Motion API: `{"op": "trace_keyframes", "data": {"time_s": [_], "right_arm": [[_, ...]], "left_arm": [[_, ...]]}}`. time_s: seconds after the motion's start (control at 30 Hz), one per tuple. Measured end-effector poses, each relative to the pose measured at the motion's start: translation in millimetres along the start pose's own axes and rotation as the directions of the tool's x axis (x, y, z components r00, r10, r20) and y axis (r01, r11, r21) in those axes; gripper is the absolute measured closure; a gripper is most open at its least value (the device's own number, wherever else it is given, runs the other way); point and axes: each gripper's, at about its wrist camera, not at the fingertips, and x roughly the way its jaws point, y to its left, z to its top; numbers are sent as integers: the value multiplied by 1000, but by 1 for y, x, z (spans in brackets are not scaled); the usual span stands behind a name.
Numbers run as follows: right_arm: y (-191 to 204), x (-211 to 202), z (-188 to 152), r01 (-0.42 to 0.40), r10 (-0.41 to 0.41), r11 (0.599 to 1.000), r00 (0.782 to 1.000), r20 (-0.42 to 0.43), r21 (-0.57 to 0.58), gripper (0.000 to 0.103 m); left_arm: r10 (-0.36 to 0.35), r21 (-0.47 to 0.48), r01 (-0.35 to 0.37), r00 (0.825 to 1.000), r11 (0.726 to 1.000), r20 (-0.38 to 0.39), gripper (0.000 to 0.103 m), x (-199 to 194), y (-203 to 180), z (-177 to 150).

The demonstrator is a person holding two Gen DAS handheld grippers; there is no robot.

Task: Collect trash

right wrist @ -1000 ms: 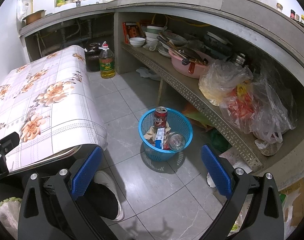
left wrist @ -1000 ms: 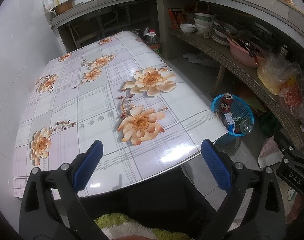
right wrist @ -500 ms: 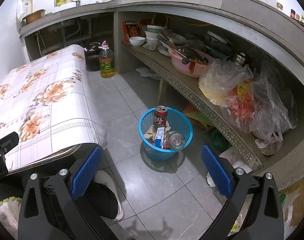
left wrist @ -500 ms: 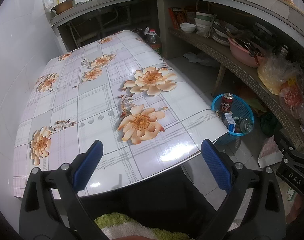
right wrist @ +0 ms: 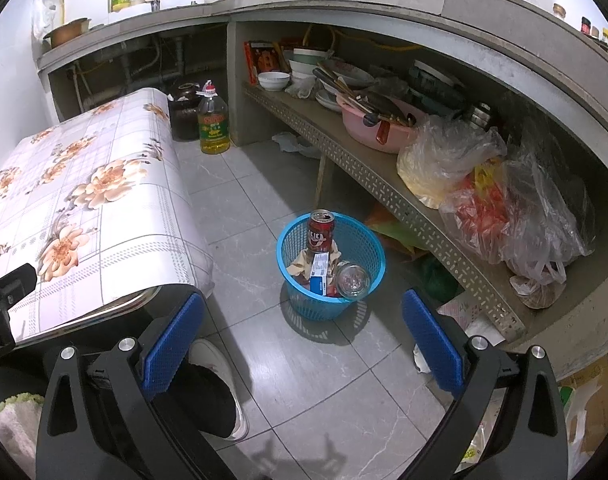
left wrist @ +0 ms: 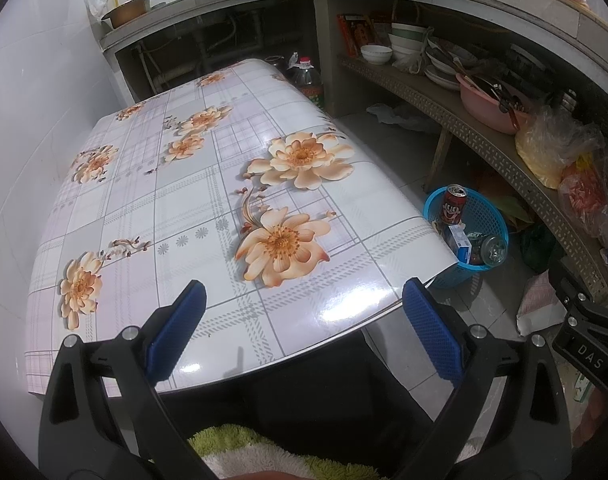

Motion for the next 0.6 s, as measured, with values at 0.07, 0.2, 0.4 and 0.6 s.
{"op": "trace_keyframes", "data": {"time_s": [0.07,0.2,0.4,0.6], "right_arm": [[0,0,-1,0,0,1000,1000,0,0,6],[0,0,-1,0,0,1000,1000,0,0,6],[0,0,-1,0,0,1000,1000,1,0,6],[-1,1,-2,0,0,1000,1000,1,1,6]], "left_arm": [[1,1,-1,1000,1000,-1,9,0,0,0],[1,-1,-1,1000,1000,-2,9,0,0,-1],[1,-2,-1,1000,1000,-5,9,2,-1,-1],[-2,-7,2,1000,1000,-8,9,3,-1,-3]]}}
